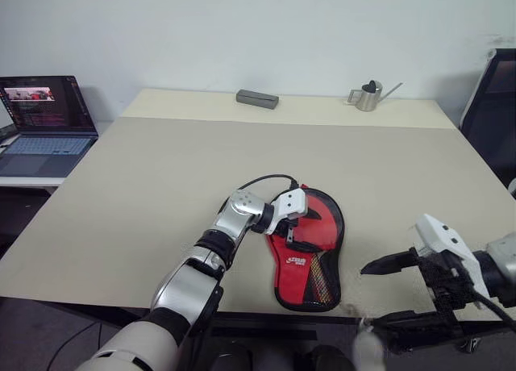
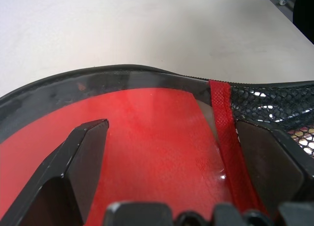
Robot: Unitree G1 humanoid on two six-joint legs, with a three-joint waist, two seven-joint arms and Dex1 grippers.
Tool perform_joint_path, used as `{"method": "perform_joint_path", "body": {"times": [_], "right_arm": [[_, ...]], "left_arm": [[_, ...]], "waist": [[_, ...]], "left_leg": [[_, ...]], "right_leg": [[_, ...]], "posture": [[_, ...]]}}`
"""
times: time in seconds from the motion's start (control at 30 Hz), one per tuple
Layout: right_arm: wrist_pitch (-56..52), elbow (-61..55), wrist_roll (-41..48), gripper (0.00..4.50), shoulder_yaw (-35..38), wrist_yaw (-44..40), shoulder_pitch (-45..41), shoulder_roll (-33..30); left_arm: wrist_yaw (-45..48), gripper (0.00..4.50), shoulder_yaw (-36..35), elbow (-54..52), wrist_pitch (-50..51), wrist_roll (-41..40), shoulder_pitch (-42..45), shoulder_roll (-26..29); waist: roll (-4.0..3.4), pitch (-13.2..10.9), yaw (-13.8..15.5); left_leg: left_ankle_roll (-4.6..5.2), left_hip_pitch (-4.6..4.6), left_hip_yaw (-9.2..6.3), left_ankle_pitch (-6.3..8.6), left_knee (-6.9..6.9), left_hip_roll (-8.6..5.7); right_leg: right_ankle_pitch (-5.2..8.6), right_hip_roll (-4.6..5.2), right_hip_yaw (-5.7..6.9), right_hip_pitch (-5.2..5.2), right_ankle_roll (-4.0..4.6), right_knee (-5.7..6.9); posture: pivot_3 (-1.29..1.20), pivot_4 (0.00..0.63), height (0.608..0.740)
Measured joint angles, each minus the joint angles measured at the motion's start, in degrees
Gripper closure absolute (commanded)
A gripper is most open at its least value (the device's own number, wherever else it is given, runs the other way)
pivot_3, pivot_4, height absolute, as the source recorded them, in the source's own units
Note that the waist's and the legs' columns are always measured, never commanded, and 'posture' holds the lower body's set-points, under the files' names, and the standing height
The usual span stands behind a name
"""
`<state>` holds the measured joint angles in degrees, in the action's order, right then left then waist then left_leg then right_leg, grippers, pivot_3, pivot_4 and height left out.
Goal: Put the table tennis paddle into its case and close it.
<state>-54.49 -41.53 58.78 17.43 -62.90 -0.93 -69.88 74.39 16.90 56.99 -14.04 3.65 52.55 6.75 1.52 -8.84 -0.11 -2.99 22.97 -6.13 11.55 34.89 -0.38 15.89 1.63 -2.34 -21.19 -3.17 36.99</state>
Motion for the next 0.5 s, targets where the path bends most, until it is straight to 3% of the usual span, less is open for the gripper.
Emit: {"method": "perform_joint_path", "body": {"times": [0.13, 0.27, 0.5], "right_arm": [[0.9, 3.4, -2.1, 0.02, -1.3, 2.8, -4.6, 1.2], [5.3, 10.0, -9.9, 0.02, -8.4, 6.2, -10.6, 6.4], [13.3, 23.7, -20.6, 0.02, -17.4, 6.7, -20.1, 16.5]], "left_arm": [[0.2, 0.00, 0.0, -0.6, 0.3, -0.2, -0.2, 0.0], [1.7, 0.00, -1.0, -3.6, 2.7, -1.9, -1.5, 0.5], [2.2, 0.00, -5.5, -21.4, 13.9, -9.6, -6.7, 5.0]], "waist": [[-0.01, 0.0, 0.0], [-0.10, -0.3, -0.1], [-0.23, -1.2, -1.3]], "left_leg": [[0.00, 0.01, 0.01, 0.00, -0.02, 0.00], [-0.01, 0.07, 0.04, 0.00, -0.01, 0.00], [-0.01, 0.17, 0.00, -0.02, -0.01, 0.08]], "right_leg": [[0.00, 0.00, -0.01, -0.03, 0.00, -0.01], [-0.01, -0.01, -0.04, -0.14, 0.00, 0.03], [-0.02, -0.14, -0.07, -0.31, 0.02, 0.21]], "posture": [[0.00, 0.150, 0.740], [0.00, 0.150, 0.740], [0.00, 0.150, 0.740]]}}
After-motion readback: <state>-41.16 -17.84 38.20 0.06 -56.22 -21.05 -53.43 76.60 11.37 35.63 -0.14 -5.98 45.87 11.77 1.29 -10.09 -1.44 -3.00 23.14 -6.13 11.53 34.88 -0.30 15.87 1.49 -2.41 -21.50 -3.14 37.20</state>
